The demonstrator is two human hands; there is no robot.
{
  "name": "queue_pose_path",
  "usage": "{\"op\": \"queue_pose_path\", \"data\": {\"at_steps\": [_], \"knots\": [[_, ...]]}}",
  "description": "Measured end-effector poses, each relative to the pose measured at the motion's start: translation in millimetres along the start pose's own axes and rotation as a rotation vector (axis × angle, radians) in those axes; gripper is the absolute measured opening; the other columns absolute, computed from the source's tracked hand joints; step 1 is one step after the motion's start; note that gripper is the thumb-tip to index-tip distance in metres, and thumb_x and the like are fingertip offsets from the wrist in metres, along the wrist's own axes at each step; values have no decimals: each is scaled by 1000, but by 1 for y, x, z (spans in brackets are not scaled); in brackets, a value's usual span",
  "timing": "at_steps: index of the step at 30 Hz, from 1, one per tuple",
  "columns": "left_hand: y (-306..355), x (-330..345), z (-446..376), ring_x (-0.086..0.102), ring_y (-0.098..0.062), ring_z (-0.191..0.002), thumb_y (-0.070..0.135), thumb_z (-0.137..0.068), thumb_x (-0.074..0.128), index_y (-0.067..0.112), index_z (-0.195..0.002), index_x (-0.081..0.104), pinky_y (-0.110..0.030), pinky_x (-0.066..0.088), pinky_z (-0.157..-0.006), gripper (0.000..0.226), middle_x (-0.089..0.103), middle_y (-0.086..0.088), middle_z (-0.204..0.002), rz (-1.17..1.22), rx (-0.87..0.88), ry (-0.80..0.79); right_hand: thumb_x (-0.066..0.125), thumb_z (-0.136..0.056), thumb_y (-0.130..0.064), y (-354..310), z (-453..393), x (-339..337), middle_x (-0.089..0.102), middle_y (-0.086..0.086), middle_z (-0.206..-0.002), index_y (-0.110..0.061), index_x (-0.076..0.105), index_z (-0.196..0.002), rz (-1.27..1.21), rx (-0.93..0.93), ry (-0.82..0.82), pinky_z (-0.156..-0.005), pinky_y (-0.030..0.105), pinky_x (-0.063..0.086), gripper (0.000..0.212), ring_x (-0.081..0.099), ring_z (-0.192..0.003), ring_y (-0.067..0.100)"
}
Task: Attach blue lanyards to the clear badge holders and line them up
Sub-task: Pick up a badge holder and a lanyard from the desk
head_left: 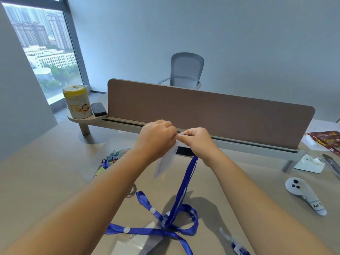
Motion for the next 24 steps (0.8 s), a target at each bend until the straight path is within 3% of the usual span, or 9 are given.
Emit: {"op": "queue_pose_path", "data": {"at_steps": [3, 6, 8, 11, 17, 21, 24], "knots": [[-2, -9, -7, 60, -17, -43, 16, -67, 62, 9, -55, 69, -19, 44, -38, 16, 69, -5, -53, -40, 8, 12, 54, -87, -11, -11, -1, -4, 62, 36, -97, 9, 67, -88, 3, 2, 22, -80, 47, 48, 24, 49, -76, 36], [-4, -21, -14, 64, -23, -71, 19, -85, 54, 4, -79, 71, -24, 41, -57, 23, 73, -10, -81, 47, -56, 61, 56, -87, -13, -24, -4, -10, 66, 26, -94, 0, 69, -82, -8, -37, 37, -86, 44, 49, 19, 54, -82, 30], [-8, -28, -20, 61, -24, -85, 20, -89, 49, 4, -92, 69, -25, 38, -66, 26, 70, -11, -96, 123, -136, 110, 56, -87, -13, -33, -8, -15, 65, 18, -82, -13, 64, -66, -9, -84, 50, -76, 36, 47, 23, 54, -77, 26], [-12, -37, -29, 57, -21, -80, 18, -88, 50, 4, -94, 69, -28, 42, -69, 24, 69, -12, -95, 250, -219, 128, 55, -88, -13, -46, -11, -22, 51, 1, -59, -17, 56, -59, -10, -143, 72, -58, 25, 37, 29, 42, -57, 11], [-18, -45, -32, 54, -15, -79, 13, -85, 55, 1, -92, 69, -26, 44, -69, 19, 70, -14, -92, 584, -382, 182, 53, -89, -14, -61, -13, -26, 50, -3, -61, -8, 60, -78, 9, -261, 126, -57, 22, 37, 14, 42, -59, 8], [-22, -43, -27, 57, -21, -82, 10, -84, 56, 1, -90, 68, -35, 49, -75, 17, 64, -6, -81, 832, -500, 182, 51, -90, -14, -66, -12, -25, 49, -4, -62, -17, 53, -64, 36, -306, 127, -58, 24, 37, 26, 42, -59, 8], [-24, -40, -24, 57, -21, -78, 8, -84, 57, 0, -91, 67, -28, 51, -71, 15, 60, -2, -71, 1007, -574, 162, 49, -91, -15, -68, -11, -22, 47, -5, -62, -24, 46, -61, 39, -333, 116, -54, 17, 35, 32, 41, -57, 6]]}}
Point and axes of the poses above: each hand's wrist, its own z-axis away from the middle knuckle, its own x-axis out of the palm, y = z × x, the point moved 5 cm from there along -z, towards the middle knuckle
